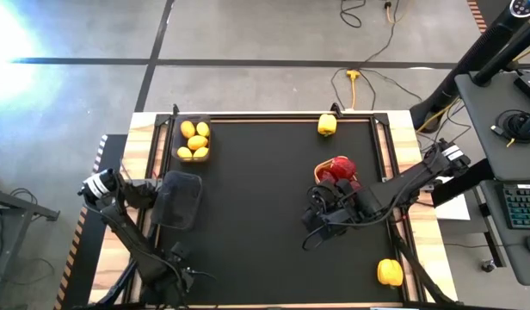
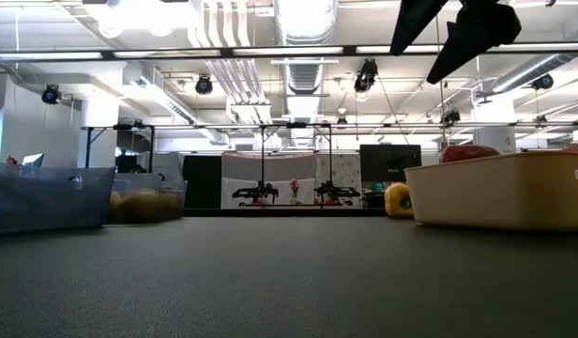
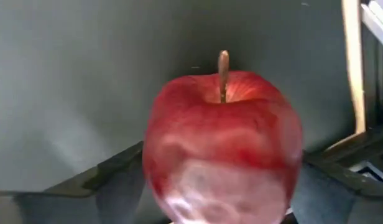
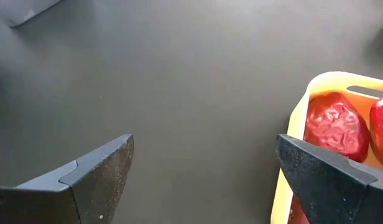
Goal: Sort produce into baskets
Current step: Put the red apple into the yellow bin
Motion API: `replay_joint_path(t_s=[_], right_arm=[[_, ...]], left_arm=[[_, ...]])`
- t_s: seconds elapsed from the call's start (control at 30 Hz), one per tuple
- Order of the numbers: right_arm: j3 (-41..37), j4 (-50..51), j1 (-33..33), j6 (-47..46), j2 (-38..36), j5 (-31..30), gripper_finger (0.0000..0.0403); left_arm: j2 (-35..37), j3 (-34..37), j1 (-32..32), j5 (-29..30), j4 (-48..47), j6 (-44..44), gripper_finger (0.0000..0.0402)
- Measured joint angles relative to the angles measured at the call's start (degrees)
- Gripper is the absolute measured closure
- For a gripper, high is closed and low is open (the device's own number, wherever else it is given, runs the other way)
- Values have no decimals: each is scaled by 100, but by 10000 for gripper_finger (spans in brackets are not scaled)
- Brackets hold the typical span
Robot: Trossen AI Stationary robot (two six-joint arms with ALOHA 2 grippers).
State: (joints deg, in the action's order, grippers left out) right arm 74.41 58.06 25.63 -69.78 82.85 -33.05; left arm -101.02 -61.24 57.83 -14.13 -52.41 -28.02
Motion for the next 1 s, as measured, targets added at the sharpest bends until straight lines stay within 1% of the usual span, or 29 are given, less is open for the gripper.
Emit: replay_joint_path(t_s=[0.07, 0.2, 0.27, 0.37, 0.47, 0.57, 0.77, 0.87, 0.93, 1.0], right_arm=[[56, -11, 2, 54, 0, 3, 21], [184, 39, 71, 345, -2, 51, 21], [243, 37, 134, 585, -2, 53, 21], [271, 35, 270, 922, -2, 69, 21], [229, 35, 511, 935, -2, 201, 21], [126, -55, 919, 931, 28, 349, 21], [46, -105, 1753, 434, 379, 345, 21], [46, -362, 2084, 340, 656, 352, 21], [46, -568, 2255, 331, 868, 489, 21], [46, -661, 2352, 187, 1075, 661, 21]], left_arm=[[31, -69, -146, 116, -199, 42, 108], [177, -454, -552, 638, -854, 450, 151], [233, -770, -830, 881, -1118, 875, 156], [254, -1193, -1416, 1002, -1354, 1587, 153], [252, -1413, -2176, 1339, -1294, 1808, 150], [250, -1470, -2916, 1745, -881, 1871, 150], [243, -1213, -4239, 1691, 864, 1803, 149], [162, -1059, -4710, 1740, 1810, 1648, 149], [38, -976, -4922, 1737, 2181, 1476, 149], [-119, -932, -5053, 1608, 2550, 1349, 147]])
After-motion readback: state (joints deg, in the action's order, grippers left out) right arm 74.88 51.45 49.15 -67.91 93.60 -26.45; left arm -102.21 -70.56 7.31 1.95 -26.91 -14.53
